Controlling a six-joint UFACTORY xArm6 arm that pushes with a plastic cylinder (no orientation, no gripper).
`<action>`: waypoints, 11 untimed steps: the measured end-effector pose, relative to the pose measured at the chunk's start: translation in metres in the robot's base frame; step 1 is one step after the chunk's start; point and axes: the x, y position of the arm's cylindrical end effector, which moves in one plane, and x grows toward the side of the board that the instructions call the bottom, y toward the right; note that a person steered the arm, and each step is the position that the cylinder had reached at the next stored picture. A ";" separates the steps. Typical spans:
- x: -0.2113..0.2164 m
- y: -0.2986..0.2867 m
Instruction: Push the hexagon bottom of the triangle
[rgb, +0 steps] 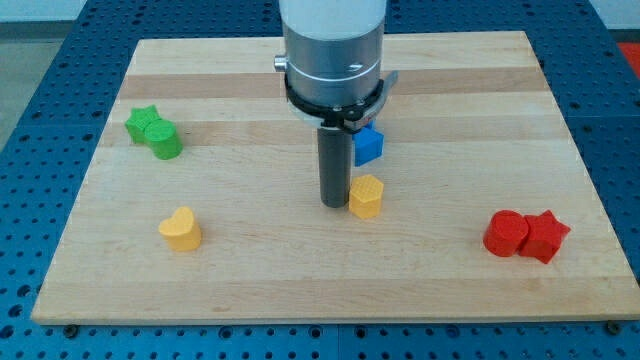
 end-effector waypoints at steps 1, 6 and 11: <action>0.000 0.000; 0.065 0.053; -0.002 0.060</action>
